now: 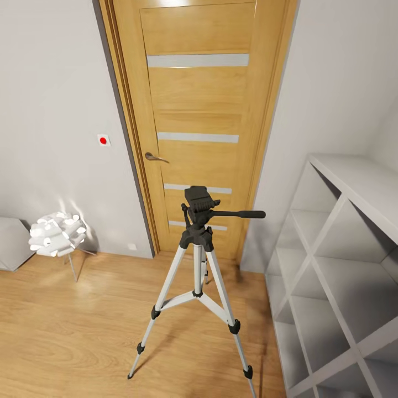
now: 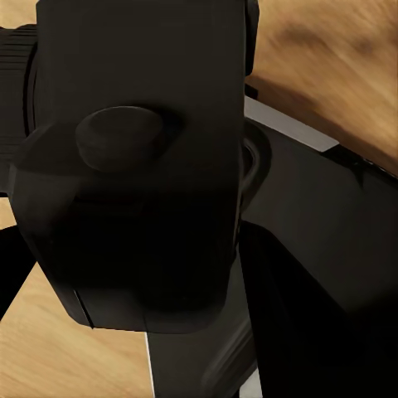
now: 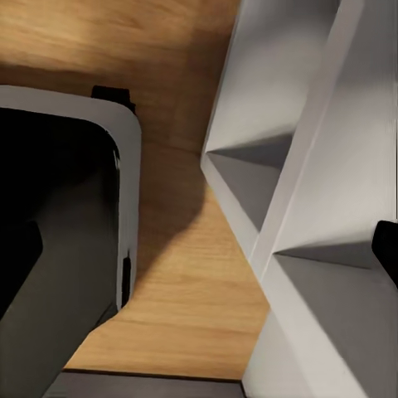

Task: Attach the digital camera to the camera tripod in the bedroom.

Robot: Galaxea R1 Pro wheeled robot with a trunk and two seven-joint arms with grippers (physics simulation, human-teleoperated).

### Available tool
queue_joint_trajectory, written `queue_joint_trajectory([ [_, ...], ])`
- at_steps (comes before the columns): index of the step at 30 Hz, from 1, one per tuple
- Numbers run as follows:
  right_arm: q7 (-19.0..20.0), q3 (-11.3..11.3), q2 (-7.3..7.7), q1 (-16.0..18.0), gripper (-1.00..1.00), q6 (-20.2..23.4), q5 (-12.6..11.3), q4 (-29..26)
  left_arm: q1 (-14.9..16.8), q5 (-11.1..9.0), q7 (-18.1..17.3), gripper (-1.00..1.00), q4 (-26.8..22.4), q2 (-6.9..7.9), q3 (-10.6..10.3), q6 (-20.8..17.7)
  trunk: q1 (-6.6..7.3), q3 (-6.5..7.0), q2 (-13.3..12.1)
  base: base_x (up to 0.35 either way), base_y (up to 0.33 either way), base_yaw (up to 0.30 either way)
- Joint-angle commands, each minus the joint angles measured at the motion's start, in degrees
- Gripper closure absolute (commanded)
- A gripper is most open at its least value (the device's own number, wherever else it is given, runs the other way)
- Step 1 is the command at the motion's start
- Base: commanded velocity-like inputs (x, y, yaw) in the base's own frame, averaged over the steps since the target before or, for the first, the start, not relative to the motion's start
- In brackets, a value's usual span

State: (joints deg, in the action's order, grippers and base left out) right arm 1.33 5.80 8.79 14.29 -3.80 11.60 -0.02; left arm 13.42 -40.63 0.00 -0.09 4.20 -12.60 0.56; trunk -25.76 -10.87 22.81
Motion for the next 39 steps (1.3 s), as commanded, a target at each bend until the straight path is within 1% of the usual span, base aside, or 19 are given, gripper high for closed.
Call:
queue_joint_trajectory([
  [1, 0.14, 0.49, -0.04, 0.04, -1.00, -0.19, 0.53, -0.42, 0.03, -0.33, 0.00, 1.00, 0.00, -0.01, -0.48, 0.06, -0.03, -0.11, 0.10, 0.000, 0.000, 0.000],
  [3, 0.18, 0.40, -0.14, 0.04, -1.00, -0.18, 0.60, -1.62, 0.03, -0.33, 0.00, 1.00, 0.00, -0.01, -0.49, 0.06, -0.03, -0.11, 0.10, 0.000, 0.000, 0.000],
  [7, 0.36, -0.89, -0.27, 0.05, -1.00, 0.01, 1.71, -6.22, 0.03, -0.33, 0.00, 1.00, 0.00, -0.04, -0.49, 0.06, -0.03, -0.11, 0.10, 0.000, 0.000, 0.000],
  [8, 0.61, -1.46, -0.22, 0.08, -1.00, 0.62, 2.12, -8.97, 0.03, -0.33, 0.00, 1.00, 0.00, -0.05, -0.49, 0.06, -0.03, -0.11, 0.10, 0.000, 0.000, 0.000],
  [11, 1.22, -1.95, -0.13, 0.09, -1.00, 3.32, 2.33, -14.11, 0.03, -0.33, 0.00, 1.00, 0.00, -0.06, -0.49, 0.06, -0.03, -0.11, 0.10, 0.000, 0.000, 0.000],
  [12, 1.82, -2.10, -0.15, 0.02, -1.00, 6.28, 2.38, -18.18, 0.03, -0.33, 0.00, 1.00, 0.00, -0.03, -0.49, 0.06, -0.03, -0.11, 0.10, 0.000, 0.000, 0.000],
  [15, 2.82, -2.23, -0.19, -0.13, -1.00, 11.57, 2.33, -25.14, 0.03, -0.33, 0.00, 1.00, 0.00, -0.02, -0.49, 0.06, -0.03, -0.11, 0.10, 0.000, 0.000, 0.000],
  [16, 3.47, -2.26, -0.22, -0.23, -1.00, 15.32, 2.19, -30.32, 0.03, -0.33, 0.00, 1.00, 0.00, -0.04, -0.49, 0.06, -0.03, -0.11, 0.10, 0.000, 0.000, 0.000],
  [19, 4.23, -2.27, -0.22, -0.15, -1.00, 21.02, 1.68, -38.33, 0.03, -0.33, 0.00, 1.00, 0.00, -0.02, -0.49, 0.06, -0.03, -0.11, 0.10, 0.000, 0.000, 0.000],
  [20, 4.60, -2.28, -0.21, 0.06, -1.00, 24.77, 1.02, -43.19, 0.03, -0.33, 0.00, 1.00, 0.00, -0.02, -0.49, 0.06, -0.03, -0.11, 0.10, 0.000, 0.000, 0.000],
  [23, 5.02, -2.28, -0.12, 1.06, -1.00, 30.31, -0.37, -49.33, 0.03, -0.33, 0.00, 1.00, 0.00, -0.03, -0.49, 0.06, -0.03, -0.11, 0.10, 0.000, 0.000, 0.000],
  [24, 5.20, -2.28, -0.06, 2.42, -1.00, 33.87, -1.37, -52.62, 0.03, -0.33, 0.00, 1.00, 0.00, -0.01, -0.49, 0.06, -0.03, -0.11, 0.10, 0.000, 0.000, 0.000],
  [27, 5.39, -2.28, 0.01, 5.34, -1.00, 39.04, -2.54, -56.13, 0.03, -0.33, 0.00, 1.00, 0.00, 0.00, -0.49, 0.06, -0.03, -0.11, 0.10, 0.000, 0.000, 0.000],
  [28, 5.47, -2.28, 0.04, 7.69, -1.00, 42.22, -3.03, -57.56, 0.03, -0.33, 0.00, 1.00, 0.00, -0.01, -0.49, 0.06, -0.03, -0.11, 0.10, 0.000, 0.000, 0.000],
  [31, 5.62, -2.28, 0.00, 11.55, -1.00, 46.47, -3.50, -58.80, 0.03, -0.33, 0.00, 1.00, 0.00, -0.01, -0.49, 0.06, -0.03, -0.11, 0.10, 0.000, 0.000, 0.000],
  [32, 5.73, -2.28, -0.05, 14.09, -1.00, 48.84, -3.69, -59.31, 0.03, -0.33, 0.00, 1.00, 0.00, 0.00, -0.49, 0.06, -0.03, -0.11, 0.10, 0.000, 0.000, 0.000],
  [35, 6.13, -2.28, -0.13, 17.65, -1.00, 51.72, -3.86, -59.85, 0.03, -0.33, 0.00, 1.00, 0.00, -0.03, -0.49, 0.06, -0.03, -0.11, 0.10, 0.000, 0.000, 0.000],
  [36, 6.65, -2.28, -0.18, 19.80, -1.00, 53.17, -3.92, -60.19, 0.03, -0.33, 0.00, 1.00, 0.00, -0.05, -0.49, 0.06, -0.03, -0.11, 0.10, 0.000, 0.000, 0.000],
  [39, 7.97, -2.28, -0.20, 22.38, -1.00, 54.89, -3.98, -60.79, 0.03, -0.33, 0.00, 1.00, 0.00, -0.05, -0.49, 0.06, -0.03, -0.11, 0.10, 0.000, 0.000, 0.000],
])
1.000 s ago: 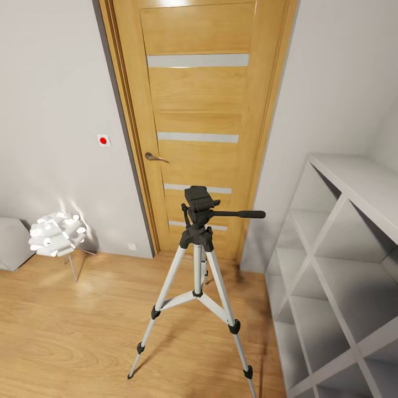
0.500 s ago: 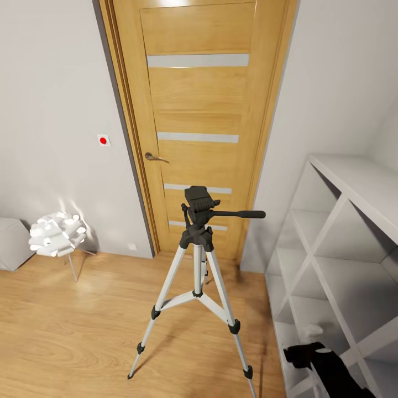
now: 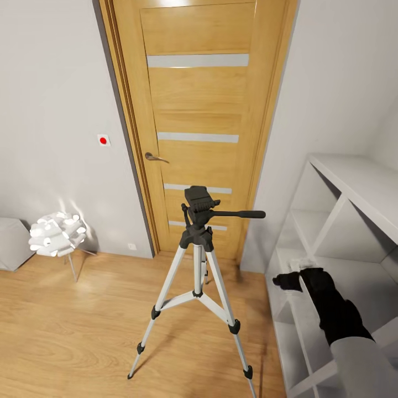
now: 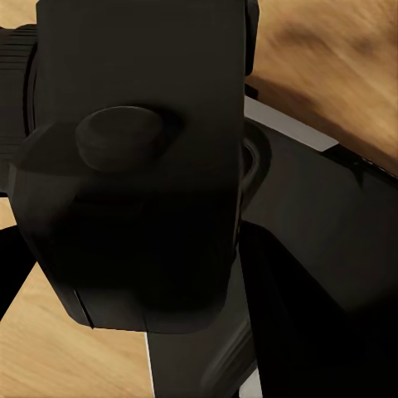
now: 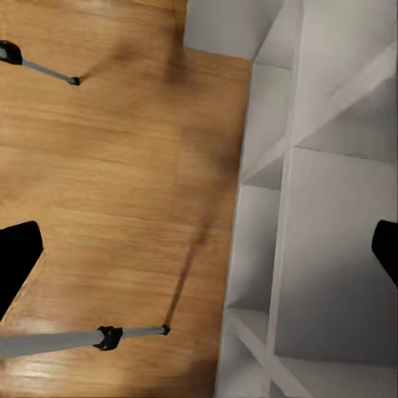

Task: Attach the digital camera to the camera tripod in the bedroom.

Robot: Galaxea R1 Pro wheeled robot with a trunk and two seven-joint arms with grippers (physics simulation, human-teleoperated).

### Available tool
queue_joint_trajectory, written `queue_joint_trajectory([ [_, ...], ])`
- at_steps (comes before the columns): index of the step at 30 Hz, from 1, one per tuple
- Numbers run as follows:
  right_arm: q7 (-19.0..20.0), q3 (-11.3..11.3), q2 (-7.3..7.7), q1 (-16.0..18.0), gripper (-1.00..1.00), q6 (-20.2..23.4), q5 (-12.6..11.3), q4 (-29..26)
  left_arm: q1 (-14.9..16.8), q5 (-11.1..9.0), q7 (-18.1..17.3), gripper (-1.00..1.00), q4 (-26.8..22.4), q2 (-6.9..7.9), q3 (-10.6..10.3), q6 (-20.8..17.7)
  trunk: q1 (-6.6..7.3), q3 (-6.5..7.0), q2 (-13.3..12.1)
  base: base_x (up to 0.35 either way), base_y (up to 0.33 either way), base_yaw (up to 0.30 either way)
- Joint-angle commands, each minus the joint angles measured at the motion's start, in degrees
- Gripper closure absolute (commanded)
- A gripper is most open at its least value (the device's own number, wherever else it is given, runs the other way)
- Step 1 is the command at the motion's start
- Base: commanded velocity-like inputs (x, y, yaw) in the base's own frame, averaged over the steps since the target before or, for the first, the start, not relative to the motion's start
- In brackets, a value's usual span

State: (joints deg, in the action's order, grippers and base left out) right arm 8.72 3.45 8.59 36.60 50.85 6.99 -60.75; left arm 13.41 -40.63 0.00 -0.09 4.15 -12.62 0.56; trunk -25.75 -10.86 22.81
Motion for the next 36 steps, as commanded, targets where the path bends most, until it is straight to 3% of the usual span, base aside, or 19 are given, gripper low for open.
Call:
queue_joint_trajectory([
  [1, 1.83, 0.07, 0.00, 1.20, -1.00, 1.30, 0.60, -0.75, 0.03, -0.33, 0.00, 1.00, 0.00, 0.00, -0.48, 0.06, -0.03, -0.11, 0.11, 0.000, 0.000, 0.000],
  [4, 4.37, -0.01, -0.02, 2.19, -1.00, 2.93, 0.58, -2.38, 0.03, -0.33, 0.00, 1.00, 0.00, -0.01, -0.48, 0.06, -0.03, -0.11, 0.11, 0.000, 0.000, 0.000],
  [9, 11.80, -0.60, -0.08, 2.98, -1.00, 6.52, 0.60, -7.65, 0.03, -0.33, 0.00, 1.00, 0.00, -0.02, -0.48, 0.06, -0.03, -0.11, 0.11, 0.000, 0.000, 0.000],
  [15, 17.39, -0.60, -0.27, 3.10, -1.00, 8.00, 0.64, -13.05, 0.03, -0.33, 0.00, 1.00, 0.00, -0.02, -0.48, 0.06, -0.03, -0.11, 0.11, 0.000, 0.000, 0.000],
  [21, 19.26, -1.54, -0.63, 3.12, -1.00, 9.15, 0.82, -14.95, 0.03, -0.33, 0.00, 1.00, 0.00, -0.02, -0.48, 0.06, -0.03, -0.11, 0.11, 0.000, 0.000, 0.000],
  [29, 19.71, -6.37, -1.00, 3.13, -1.00, 9.15, 0.75, -15.41, 0.03, -0.33, 0.00, 1.00, 0.00, -0.02, -0.48, 0.06, -0.03, -0.11, 0.11, 0.000, 0.000, 0.000],
  [36, 19.75, -7.08, -2.06, 3.13, -1.00, 9.15, 0.60, -15.40, 0.03, -0.33, 0.00, 1.00, 0.00, -0.02, -0.48, 0.06, -0.03, -0.11, 0.11, 0.000, 0.000, 0.000],
])
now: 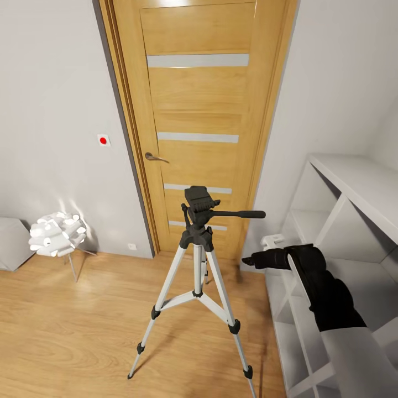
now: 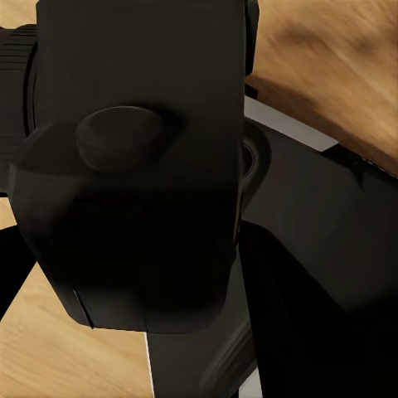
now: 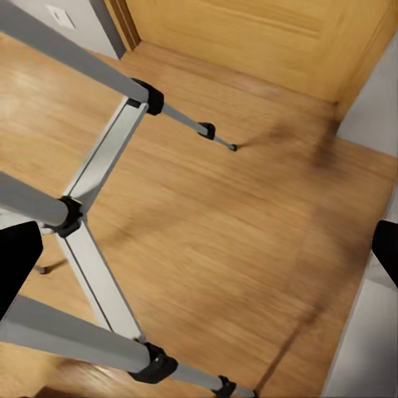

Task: Attach the digital camera to the camera tripod in the bedroom.

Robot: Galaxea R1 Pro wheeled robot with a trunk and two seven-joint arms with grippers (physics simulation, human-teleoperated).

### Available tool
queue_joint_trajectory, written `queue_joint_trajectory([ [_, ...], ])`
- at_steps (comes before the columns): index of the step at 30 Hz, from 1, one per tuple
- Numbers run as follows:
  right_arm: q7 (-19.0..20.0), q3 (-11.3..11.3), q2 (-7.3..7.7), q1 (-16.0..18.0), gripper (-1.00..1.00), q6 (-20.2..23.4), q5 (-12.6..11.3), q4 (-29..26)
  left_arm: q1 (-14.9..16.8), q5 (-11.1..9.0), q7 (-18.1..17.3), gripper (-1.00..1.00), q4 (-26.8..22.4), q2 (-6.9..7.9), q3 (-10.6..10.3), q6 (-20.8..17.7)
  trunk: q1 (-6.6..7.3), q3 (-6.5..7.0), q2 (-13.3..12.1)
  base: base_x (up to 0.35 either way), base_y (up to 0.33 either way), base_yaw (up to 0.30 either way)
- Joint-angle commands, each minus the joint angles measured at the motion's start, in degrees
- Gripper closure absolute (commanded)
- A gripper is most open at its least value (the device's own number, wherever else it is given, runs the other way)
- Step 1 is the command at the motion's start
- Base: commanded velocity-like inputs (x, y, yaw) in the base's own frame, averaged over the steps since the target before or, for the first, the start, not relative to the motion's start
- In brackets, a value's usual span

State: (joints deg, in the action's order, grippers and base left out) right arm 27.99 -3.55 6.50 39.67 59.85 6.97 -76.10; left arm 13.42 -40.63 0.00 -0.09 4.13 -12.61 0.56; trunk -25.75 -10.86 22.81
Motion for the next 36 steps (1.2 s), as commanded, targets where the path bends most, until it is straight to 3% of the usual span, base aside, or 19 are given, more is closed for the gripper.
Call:
queue_joint_trajectory([
  [1, 0.48, -0.13, -0.13, 0.06, -1.00, 0.15, 0.61, -0.07, 0.03, -0.33, 0.00, 1.00, 0.00, 0.00, -0.48, 0.06, -0.03, -0.11, 0.11, 0.000, 0.000, 0.000],
  [9, 0.56, -0.26, -0.74, 0.06, -1.00, 0.15, 0.56, -0.04, 0.03, -0.33, 0.00, 1.00, 0.00, 0.00, -0.48, 0.06, -0.03, -0.11, 0.11, 0.000, 0.000, 0.000],
  [13, 1.66, -0.28, -1.88, 0.06, -1.00, 0.15, 0.52, 0.24, 0.03, -0.33, 0.00, 1.00, 0.00, 0.00, -0.48, 0.06, -0.03, -0.11, 0.11, 0.000, 0.000, 0.000],
  [20, 8.40, -0.23, -3.43, 0.06, -1.00, 0.15, 0.53, 0.48, 0.03, -0.33, 0.00, 1.00, 0.00, 0.00, -0.48, 0.06, -0.03, -0.11, 0.11, 0.000, 0.000, 0.000],
  [26, 12.87, -0.23, -3.63, 0.06, -1.00, 0.15, 0.59, 0.51, 0.03, -0.30, 0.00, 1.00, 0.00, -0.07, -0.50, 0.06, -0.03, -0.11, 0.11, 0.000, 0.000, 0.000],
  [36, 13.96, -0.23, -3.72, 0.06, -1.00, 0.15, 0.81, 0.81, 0.03, -0.25, 0.00, 1.00, 0.00, -0.08, -0.48, 0.06, -0.03, -0.11, 0.11, 0.000, 0.000, 0.000],
])
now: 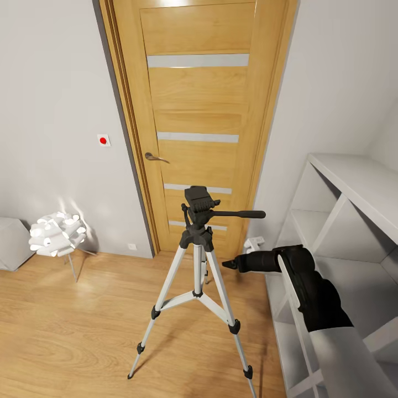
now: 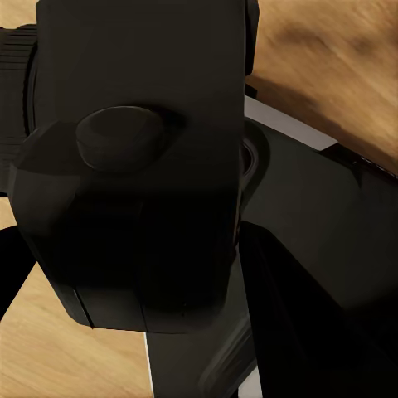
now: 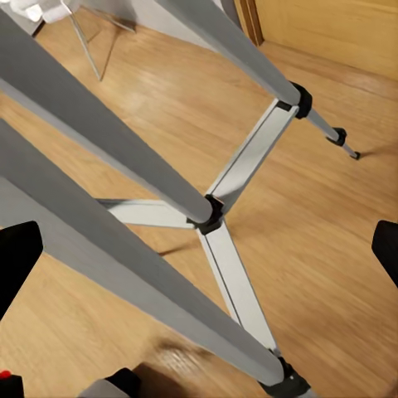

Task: Attach the digital camera to the camera tripod in the bedroom.

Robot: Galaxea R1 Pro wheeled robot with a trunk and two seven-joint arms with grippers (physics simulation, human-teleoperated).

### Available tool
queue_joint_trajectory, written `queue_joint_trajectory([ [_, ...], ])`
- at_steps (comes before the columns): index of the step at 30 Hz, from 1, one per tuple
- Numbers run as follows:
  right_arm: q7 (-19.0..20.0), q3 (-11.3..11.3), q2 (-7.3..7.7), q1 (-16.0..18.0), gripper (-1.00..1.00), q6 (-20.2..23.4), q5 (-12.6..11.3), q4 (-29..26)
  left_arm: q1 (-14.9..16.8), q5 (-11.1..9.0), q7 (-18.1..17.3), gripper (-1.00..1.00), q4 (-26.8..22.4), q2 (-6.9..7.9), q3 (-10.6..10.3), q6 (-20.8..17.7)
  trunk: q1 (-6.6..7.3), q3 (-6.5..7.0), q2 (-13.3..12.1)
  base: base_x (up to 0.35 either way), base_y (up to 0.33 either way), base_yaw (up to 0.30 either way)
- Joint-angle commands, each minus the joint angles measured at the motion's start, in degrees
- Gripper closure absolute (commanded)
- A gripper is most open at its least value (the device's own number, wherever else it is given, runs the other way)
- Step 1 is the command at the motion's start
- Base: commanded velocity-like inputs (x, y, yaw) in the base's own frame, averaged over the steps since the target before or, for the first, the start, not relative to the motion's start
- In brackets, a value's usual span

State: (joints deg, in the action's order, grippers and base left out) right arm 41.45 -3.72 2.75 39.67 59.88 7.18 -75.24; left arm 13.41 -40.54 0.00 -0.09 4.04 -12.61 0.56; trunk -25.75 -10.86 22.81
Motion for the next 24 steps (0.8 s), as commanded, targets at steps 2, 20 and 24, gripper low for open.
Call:
queue_joint_trajectory([
  [2, 0.44, -0.08, 0.01, 0.06, -1.00, 0.12, 0.65, 0.07, 0.03, -0.33, 0.00, 1.00, 0.00, 0.00, -0.50, 0.06, -0.03, -0.11, 0.11, 0.000, 0.000, 0.000],
  [20, 0.82, -2.64, -2.27, 0.06, -1.00, -1.57, 0.57, 5.49, 0.03, -0.33, 0.00, 1.00, 0.00, 0.00, -0.57, 0.06, -0.03, -0.11, 0.11, 0.000, 0.000, 0.000],
  [24, 0.89, -2.85, -2.57, 0.06, -1.00, -1.99, 0.44, 5.64, 0.03, -0.33, 0.00, 1.00, 0.00, 0.00, -0.57, 0.06, -0.03, -0.11, 0.11, 0.000, 0.000, 0.000],
])
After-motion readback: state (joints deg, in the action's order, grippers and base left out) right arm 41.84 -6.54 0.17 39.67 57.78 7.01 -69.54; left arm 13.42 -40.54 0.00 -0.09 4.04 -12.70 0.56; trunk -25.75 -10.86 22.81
